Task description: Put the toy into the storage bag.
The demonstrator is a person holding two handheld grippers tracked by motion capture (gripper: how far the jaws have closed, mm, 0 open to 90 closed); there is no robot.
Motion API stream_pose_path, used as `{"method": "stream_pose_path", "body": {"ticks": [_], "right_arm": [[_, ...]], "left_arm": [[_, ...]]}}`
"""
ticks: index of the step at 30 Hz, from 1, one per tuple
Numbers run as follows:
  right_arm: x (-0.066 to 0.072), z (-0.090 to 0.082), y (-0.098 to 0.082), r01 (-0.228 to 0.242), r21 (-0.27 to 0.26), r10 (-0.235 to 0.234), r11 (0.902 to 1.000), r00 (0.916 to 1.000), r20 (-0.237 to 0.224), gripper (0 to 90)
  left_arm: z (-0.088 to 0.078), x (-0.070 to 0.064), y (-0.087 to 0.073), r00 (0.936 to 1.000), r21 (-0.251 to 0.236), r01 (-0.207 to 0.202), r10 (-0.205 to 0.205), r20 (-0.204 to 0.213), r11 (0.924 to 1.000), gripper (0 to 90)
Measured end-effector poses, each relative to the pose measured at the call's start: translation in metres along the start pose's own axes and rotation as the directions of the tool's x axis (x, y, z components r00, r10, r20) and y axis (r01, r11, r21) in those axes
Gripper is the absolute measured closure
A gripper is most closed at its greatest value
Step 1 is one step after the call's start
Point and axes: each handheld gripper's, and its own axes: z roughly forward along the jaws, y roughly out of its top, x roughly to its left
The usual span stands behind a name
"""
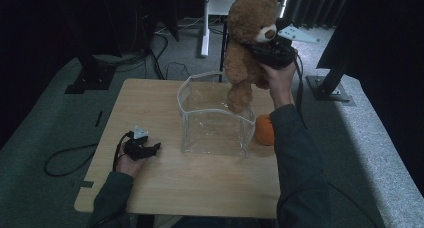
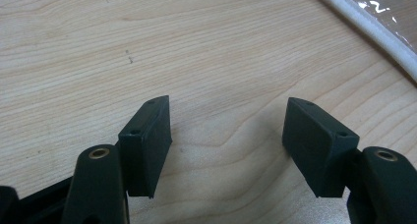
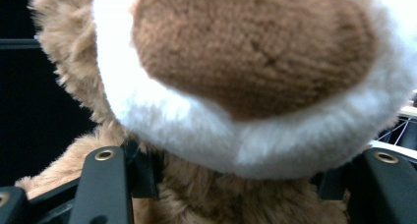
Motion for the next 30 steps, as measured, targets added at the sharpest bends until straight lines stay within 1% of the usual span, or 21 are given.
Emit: {"method": "stream_pose_path", "body": {"ticks": [5,14,17,27,30], "right_arm": [[0.0,0.006,-0.004,-0.012,0.005,0.012,0.9999,0.9998,0.015,35.9],[0.0,0.016,-0.005,-0.024,0.008,0.023,0.9997,0.9993,0.028,35.9],[0.001,0.019,-0.005,-0.021,0.012,0.021,0.9997,0.9993,0.032,35.9],[0.009,0.027,-0.008,0.025,0.023,-0.026,0.9994,0.9983,0.053,35.9],[0.009,0.028,-0.008,0.025,0.016,-0.026,0.9996,0.998,0.057,35.9]], "left_arm": [[0.0,0.0,0.0,1.0,0.0,0.0,0.0,0.0,1.0,36.0],[0.0,0.0,0.0,1.0,0.0,0.0,0.0,0.0,1.0,35.9],[0.0,0.0,0.0,1.0,0.0,-0.001,0.001,0.001,1.0,36.0],[0.0,0.0,0.0,1.0,0.0,0.0,0.0,0.001,1.0,35.9],[0.0,0.0,0.0,1.0,0.001,-0.001,0.001,0.001,1.0,35.8]]}}
